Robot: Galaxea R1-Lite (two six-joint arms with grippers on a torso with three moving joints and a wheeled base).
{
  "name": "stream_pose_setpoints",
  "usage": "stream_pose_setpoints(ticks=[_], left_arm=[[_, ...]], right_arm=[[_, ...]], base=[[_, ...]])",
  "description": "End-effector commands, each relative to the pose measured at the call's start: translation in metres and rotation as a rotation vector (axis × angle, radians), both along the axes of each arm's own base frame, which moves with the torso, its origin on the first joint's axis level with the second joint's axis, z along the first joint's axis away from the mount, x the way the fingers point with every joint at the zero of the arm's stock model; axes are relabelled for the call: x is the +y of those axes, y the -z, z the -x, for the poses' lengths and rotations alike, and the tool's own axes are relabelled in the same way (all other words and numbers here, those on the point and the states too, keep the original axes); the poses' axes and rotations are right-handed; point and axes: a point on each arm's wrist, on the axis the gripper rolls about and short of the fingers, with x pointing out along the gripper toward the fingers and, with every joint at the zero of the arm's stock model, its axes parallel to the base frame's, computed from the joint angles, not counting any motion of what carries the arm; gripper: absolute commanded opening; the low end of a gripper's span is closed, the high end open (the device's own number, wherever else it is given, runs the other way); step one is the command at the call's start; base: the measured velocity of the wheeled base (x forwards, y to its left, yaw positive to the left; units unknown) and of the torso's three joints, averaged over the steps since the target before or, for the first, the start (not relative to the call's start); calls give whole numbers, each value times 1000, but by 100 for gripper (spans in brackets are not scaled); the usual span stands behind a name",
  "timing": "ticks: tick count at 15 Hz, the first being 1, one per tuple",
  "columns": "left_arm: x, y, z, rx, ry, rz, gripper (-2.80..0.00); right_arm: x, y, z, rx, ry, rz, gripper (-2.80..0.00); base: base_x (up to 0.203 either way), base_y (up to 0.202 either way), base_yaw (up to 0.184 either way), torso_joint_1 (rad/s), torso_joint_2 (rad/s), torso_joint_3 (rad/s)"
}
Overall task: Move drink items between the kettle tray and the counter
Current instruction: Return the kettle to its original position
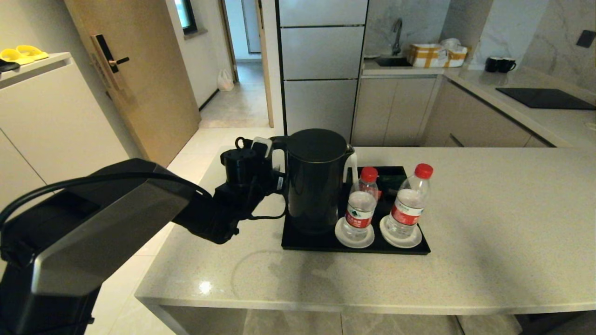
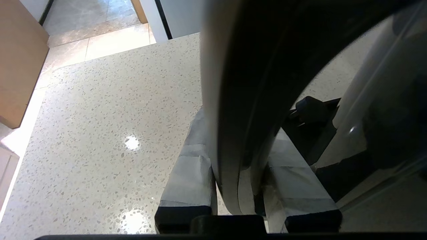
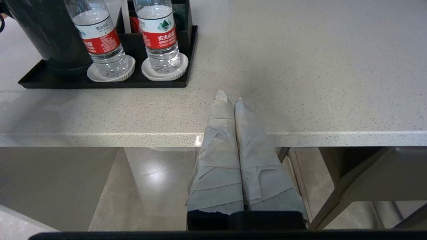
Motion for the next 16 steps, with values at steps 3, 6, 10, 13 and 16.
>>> stream_pose_setpoints(ticks=[3, 6, 10, 13, 16], left_arm=[[0, 6, 1, 9, 2, -6, 0], [-1, 4, 3, 6, 4, -3, 0], [1, -5, 7, -9, 3, 6, 0], [4, -13, 12, -16, 2, 12, 0], [7, -21, 21, -11, 4, 31, 0]], right_arm=[[0, 0, 0, -2, -1, 0, -280], [0, 0, 0, -2, -1, 0, -280], [0, 0, 0, -3, 0, 0, -280], [0, 0, 0, -1, -1, 0, -280], [0, 0, 0, -1, 0, 0, -280]], base=[[0, 0, 0, 0, 0, 0], [0, 0, 0, 0, 0, 0], [0, 0, 0, 0, 0, 0], [0, 0, 0, 0, 0, 0], [0, 0, 0, 0, 0, 0]])
